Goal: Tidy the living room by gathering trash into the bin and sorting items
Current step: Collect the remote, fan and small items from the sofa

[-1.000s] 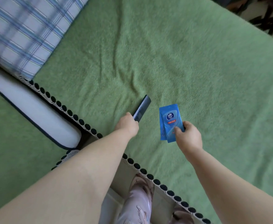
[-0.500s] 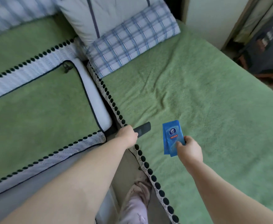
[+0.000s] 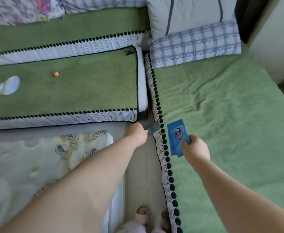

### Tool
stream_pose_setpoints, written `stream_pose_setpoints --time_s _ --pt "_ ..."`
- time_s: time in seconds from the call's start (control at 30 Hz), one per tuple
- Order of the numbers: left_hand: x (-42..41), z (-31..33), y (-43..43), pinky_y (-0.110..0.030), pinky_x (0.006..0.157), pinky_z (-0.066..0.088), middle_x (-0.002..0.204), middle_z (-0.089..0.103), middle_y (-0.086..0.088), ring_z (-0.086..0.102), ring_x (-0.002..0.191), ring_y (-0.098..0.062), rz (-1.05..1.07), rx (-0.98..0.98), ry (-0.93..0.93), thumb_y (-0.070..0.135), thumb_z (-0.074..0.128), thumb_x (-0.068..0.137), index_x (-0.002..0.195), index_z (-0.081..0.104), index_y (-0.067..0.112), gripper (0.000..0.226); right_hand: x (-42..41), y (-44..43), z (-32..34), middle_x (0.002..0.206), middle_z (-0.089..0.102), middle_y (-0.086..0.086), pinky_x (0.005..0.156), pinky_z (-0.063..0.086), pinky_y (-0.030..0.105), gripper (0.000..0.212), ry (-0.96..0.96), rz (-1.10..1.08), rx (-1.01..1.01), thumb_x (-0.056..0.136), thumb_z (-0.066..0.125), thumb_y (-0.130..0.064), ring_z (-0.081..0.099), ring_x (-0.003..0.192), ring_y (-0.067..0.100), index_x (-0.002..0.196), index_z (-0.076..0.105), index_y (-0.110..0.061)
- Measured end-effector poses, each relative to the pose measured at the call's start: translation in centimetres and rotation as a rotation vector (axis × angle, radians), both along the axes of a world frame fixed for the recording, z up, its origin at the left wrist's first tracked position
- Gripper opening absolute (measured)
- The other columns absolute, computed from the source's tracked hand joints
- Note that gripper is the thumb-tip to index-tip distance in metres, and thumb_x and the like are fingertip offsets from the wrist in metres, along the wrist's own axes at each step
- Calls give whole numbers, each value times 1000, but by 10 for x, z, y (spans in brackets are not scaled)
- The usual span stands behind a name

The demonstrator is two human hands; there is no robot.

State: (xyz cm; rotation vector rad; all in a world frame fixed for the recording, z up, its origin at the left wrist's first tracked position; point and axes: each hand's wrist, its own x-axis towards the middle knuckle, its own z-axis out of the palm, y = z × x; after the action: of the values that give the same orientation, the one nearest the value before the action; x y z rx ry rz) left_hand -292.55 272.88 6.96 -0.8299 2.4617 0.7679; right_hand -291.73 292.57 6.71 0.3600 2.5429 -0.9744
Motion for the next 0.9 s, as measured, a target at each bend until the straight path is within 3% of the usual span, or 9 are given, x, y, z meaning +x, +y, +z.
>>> stream_pose_setpoints --time_s 0.07,0.23,0.4,0.5,0.67,0.8,0.9 --pt "24 6 -12 -37 86 52 109 68 -16 67 97 -34 48 9 1 26 49 95 112 58 5 29 12 -19 0 72 57 -1 48 32 22 15 5 58 -1 88 42 -14 51 61 19 86 56 -18" --pt "96 15 -51 -32 74 44 114 64 -17 62 103 -35 116 -82 -1 25 49 96 116 57 2 31 53 -65 -4 69 54 0 50 32 24 14 14 189 7 89 41 -12 50 62 21 86 54 -15" --pt "174 25 -97 -32 80 44 121 62 -18 59 109 -35 228 -138 2 27 49 96 120 56 3 34 106 -116 -1 68 51 -1 51 31 25 12 46 344 -1 88 43 -12 50 67 25 81 52 -16" --pt "233 37 -122 -33 84 45 122 61 -17 58 112 -35 307 -147 25 27 49 97 122 55 5 34 149 -145 8 73 55 1 58 36 27 11 64 369 -57 87 44 -13 53 72 27 83 53 -15" --pt "353 65 -154 -33 80 47 115 65 -18 61 105 -35 433 -150 86 27 51 94 115 59 4 32 240 -180 25 86 62 7 66 44 31 13 32 358 -162 85 47 -13 57 77 29 91 58 -14" --pt "463 79 -162 -38 90 52 117 62 -17 65 103 -34 571 -87 179 25 49 95 118 55 5 31 334 -201 44 85 61 7 61 41 27 14 44 477 -211 86 44 -10 55 75 28 92 57 -12" --pt "548 87 -162 -41 88 53 114 63 -16 66 99 -33 653 -84 236 25 48 95 113 54 7 26 404 -217 53 80 58 6 50 34 23 17 6 525 -264 87 42 -7 50 63 20 93 57 -11"
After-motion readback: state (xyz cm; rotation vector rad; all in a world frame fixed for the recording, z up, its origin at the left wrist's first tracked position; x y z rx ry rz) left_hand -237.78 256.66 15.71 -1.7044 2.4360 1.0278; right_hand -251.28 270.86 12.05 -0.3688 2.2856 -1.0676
